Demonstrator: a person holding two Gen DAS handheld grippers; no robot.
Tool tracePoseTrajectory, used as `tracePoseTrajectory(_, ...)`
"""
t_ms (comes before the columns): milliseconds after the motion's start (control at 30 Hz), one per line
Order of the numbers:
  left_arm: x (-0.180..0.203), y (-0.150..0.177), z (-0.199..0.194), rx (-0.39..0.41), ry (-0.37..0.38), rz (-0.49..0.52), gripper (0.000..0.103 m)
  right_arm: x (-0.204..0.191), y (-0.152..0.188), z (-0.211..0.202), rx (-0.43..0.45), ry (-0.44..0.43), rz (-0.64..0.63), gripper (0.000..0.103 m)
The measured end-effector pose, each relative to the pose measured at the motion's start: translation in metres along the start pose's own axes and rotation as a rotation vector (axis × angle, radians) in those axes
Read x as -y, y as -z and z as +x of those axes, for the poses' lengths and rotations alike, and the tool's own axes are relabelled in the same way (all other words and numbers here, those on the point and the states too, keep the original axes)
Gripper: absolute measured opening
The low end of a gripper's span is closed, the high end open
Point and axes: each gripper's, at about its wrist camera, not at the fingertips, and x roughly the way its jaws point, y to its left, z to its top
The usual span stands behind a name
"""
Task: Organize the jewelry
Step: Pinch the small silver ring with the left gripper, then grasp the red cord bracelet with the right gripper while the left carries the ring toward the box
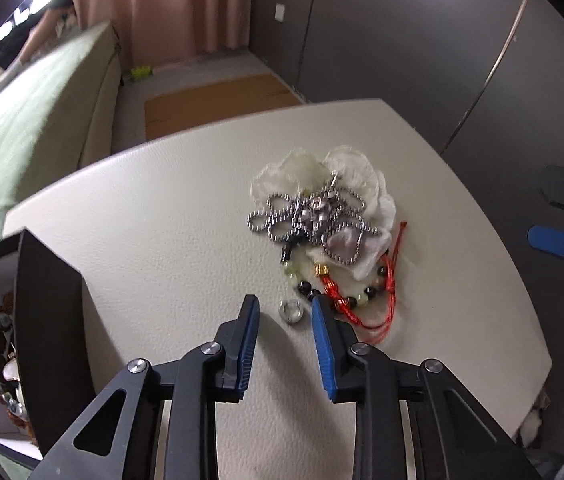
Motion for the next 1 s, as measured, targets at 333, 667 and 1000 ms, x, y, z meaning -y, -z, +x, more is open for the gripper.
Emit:
tracePoseTrajectory(333,-0.002,0.005,-0.004,0.014,-0.002,0.019,0.013,0.002,0.002,0.011,-0.039,0.010,-0.002,0.073)
tracePoseTrajectory(667,-0.032,0.001,-0.042,0.100,0.036,-0.056,0.013,-0.015,0.013,0.047,-0.111,0.057,-0.053,0.067)
tracePoseTrajectory(1000,-0.071,0.009,-0.074,0.150,0.061,-0.132,0.013,-0.026,0.017,0.087,-0.164,0.133,-0.076,0.040)
